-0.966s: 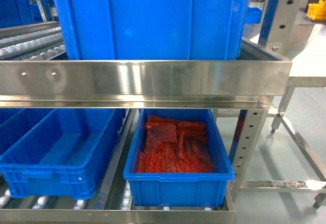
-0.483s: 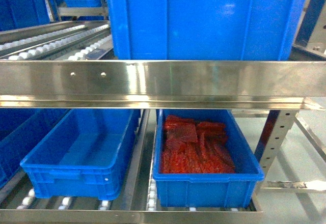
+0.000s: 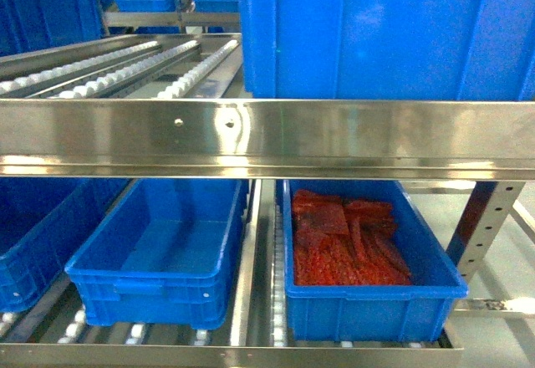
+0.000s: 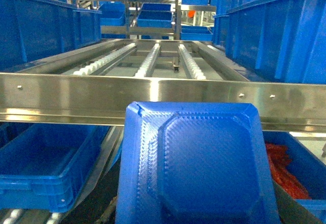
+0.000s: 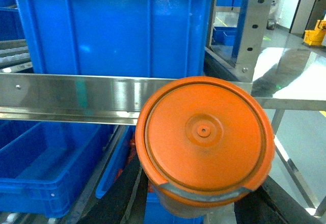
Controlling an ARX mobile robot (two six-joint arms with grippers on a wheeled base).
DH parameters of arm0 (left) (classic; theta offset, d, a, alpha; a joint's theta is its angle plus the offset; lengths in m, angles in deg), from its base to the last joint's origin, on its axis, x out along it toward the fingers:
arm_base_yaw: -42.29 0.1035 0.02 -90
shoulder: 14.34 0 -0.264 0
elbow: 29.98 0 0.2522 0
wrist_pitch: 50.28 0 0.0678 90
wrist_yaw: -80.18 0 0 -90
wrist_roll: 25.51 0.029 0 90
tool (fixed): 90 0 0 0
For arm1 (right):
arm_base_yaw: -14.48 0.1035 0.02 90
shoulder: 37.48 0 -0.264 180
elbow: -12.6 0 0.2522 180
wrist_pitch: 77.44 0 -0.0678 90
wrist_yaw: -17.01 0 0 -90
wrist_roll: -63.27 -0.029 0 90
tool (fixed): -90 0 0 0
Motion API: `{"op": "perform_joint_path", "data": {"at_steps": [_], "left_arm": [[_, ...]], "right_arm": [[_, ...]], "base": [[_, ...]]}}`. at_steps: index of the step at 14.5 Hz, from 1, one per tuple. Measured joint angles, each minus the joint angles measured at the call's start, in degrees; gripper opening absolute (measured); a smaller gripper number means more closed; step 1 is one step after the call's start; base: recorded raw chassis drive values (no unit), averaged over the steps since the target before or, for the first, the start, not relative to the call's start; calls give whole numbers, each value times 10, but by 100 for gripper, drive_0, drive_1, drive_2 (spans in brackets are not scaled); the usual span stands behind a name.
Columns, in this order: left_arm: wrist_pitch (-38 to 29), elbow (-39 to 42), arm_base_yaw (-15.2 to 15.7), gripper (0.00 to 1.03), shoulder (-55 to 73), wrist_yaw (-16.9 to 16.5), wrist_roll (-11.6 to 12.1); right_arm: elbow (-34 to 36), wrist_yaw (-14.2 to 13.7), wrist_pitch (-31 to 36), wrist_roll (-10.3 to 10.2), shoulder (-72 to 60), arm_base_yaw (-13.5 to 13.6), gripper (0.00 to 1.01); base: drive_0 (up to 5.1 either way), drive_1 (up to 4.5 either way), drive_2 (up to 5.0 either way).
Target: Sort blue parts and orange caps into right shelf containers
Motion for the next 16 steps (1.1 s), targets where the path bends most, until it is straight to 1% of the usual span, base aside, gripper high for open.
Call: {"op": "perform_joint_path", "data": {"at_steps": [16], "left_arm": [[-1,0,1,43,0,-1,0]], "right_arm": [[0,0,0,0,0,0,41]], "base": [[-488,253,253]]}}
